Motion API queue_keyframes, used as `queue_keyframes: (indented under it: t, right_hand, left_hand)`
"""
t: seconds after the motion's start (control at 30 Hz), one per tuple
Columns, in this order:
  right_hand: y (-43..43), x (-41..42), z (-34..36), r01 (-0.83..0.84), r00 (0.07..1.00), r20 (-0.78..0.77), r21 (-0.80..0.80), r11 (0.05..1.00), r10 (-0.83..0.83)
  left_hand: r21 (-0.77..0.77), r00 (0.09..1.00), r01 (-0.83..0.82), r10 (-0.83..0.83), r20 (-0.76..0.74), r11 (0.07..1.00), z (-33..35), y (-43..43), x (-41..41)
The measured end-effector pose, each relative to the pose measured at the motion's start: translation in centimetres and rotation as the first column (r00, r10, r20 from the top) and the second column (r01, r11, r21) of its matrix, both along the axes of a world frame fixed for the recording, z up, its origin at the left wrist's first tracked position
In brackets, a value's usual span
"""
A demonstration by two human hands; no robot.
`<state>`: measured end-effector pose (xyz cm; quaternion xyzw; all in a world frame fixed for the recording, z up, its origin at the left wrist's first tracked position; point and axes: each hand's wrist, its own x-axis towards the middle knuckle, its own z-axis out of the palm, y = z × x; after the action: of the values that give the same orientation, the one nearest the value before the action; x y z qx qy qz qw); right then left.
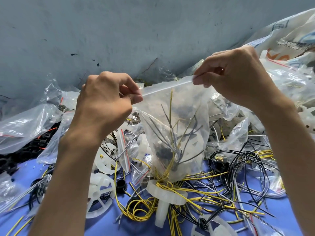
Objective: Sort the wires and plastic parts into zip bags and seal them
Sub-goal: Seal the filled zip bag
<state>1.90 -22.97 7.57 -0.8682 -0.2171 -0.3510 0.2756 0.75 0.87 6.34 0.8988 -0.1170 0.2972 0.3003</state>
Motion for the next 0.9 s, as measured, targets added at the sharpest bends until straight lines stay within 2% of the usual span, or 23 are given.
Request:
queue_keyframes:
  t: [0.2, 0.37, 0.4, 0.47, 0.5, 0.57, 0.6, 0.67, 0.73, 0.8, 0.9]
  right_hand:
    - [-1.0, 0.5, 0.0, -0.003, 0.998, -0.070, 0.027, 1.000, 0.004]
    - [-0.3, 0.7, -0.3, -0.027, 0.999, -0.024, 0.097, 0.995, 0.029]
    - [-0.2, 0.8, -0.4, -0.037, 0.997, -0.056, 0.127, 0.991, 0.044]
    - [-0.3, 0.8, -0.5, -0.012, 0.972, -0.232, 0.091, 0.996, 0.033]
    - [-0.4, 0.8, -0.6, -0.016, 0.932, -0.362, 0.018, 1.000, 0.021]
    - [-0.4, 0.5, -1.0, -0.131, 0.808, -0.589, -0.164, 0.978, 0.009]
    - [-0.2, 0.5, -1.3, -0.189, 0.774, -0.634, -0.223, 0.956, 0.005]
    - [-0.2, 0.7, -1.5, -0.199, 0.807, -0.590, -0.232, 0.952, 0.025]
    - [-0.1, 0.9, -1.5, -0.204, 0.857, -0.501, -0.118, 0.972, 0.119]
    - [0.2, 0.8, -1.4, -0.256, 0.838, -0.465, 0.124, 0.959, 0.284]
    - [0.7, 0.7, -1.1, -0.245, 0.888, -0.312, 0.301, 0.922, 0.338]
  left_hand:
    - [0.004, 0.998, 0.024, -0.024, -0.053, 1.000, -0.2, 1.0, 0.5]
    - [-0.067, 0.997, -0.033, 0.038, 0.068, 0.997, -0.6, 1.3, 1.1]
    - [-0.099, 0.995, -0.033, 0.042, 0.094, 0.995, -0.7, 1.3, 1.3]
    - [-0.150, 0.990, -0.035, 0.055, 0.133, 0.988, -1.0, 1.3, 1.6]
    - [-0.169, 0.988, -0.034, 0.058, 0.142, 0.985, -1.2, 1.3, 1.8]
    - [-0.202, 0.988, -0.015, 0.045, 0.148, 0.979, -1.5, 1.1, 2.1]
    - [-0.213, 0.988, 0.003, 0.031, 0.154, 0.977, -1.6, 1.0, 2.1]
    - [-0.230, 0.983, 0.048, -0.005, 0.184, 0.972, -1.6, 0.5, 2.1]
    - [-0.285, 0.981, 0.115, -0.063, 0.185, 0.952, -1.5, 0.1, 2.0]
    - [-0.403, 0.980, 0.195, -0.163, 0.112, 0.894, -1.3, 0.0, 2.0]
    - [-0.636, 0.930, 0.296, -0.366, 0.022, 0.712, -1.2, -0.1, 2.0]
